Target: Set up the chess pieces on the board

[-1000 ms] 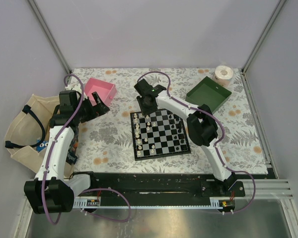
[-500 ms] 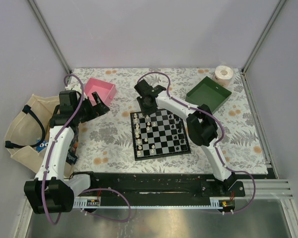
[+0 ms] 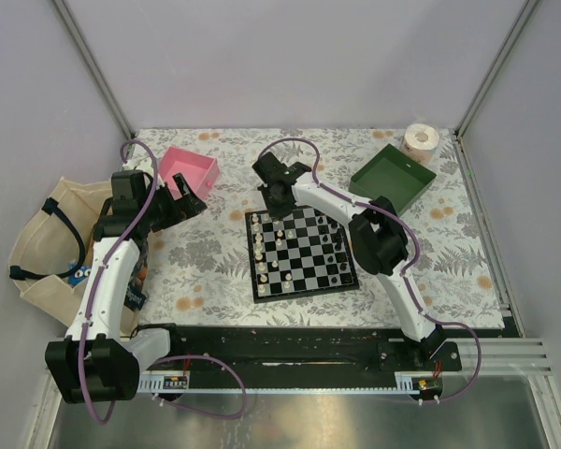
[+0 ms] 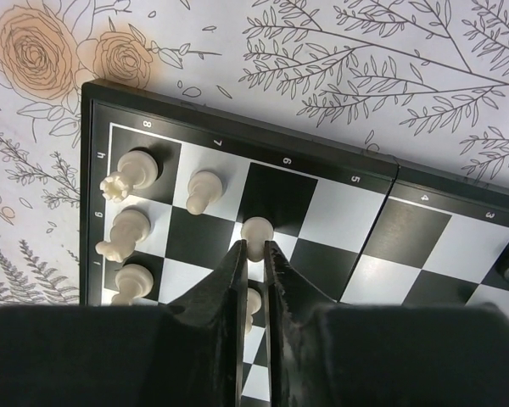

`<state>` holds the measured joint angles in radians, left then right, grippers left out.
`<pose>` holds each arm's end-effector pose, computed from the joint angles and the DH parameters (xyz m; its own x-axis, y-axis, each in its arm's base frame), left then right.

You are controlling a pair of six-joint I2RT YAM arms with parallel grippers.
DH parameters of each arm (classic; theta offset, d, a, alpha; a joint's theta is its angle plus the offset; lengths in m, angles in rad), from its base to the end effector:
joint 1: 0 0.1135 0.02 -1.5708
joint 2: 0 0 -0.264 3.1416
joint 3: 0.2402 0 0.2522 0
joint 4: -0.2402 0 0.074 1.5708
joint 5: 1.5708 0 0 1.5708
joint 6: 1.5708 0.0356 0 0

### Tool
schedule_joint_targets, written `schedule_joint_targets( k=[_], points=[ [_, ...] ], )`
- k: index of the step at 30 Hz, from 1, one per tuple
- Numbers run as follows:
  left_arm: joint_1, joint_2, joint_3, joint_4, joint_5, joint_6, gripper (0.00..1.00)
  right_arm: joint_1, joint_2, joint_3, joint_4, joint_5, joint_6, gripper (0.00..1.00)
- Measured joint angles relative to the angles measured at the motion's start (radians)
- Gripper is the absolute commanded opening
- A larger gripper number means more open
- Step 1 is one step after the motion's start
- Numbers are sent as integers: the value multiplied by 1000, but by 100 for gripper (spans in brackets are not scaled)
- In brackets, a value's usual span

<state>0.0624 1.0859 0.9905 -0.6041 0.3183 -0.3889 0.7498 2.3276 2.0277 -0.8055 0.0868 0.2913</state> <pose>0.2292 0.0032 0.3140 -0.6628 -0.4022 -0.6316 -0.0773 0.8757 -0.4766 0.3696 0.3399 0.1926 -0.8132 -0.3663 -0.4521 -0.4352 0.8987 0.0547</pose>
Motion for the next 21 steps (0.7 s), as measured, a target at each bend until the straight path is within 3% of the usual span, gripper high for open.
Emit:
schedule_joint_targets(
  k=[3,21],
  points=[
    [0,0,0,0,0,0,99,0,0,0,0,0,0,8],
    [0,0,0,0,0,0,99,29,-50,-85,54,-20,12,8]
  ],
)
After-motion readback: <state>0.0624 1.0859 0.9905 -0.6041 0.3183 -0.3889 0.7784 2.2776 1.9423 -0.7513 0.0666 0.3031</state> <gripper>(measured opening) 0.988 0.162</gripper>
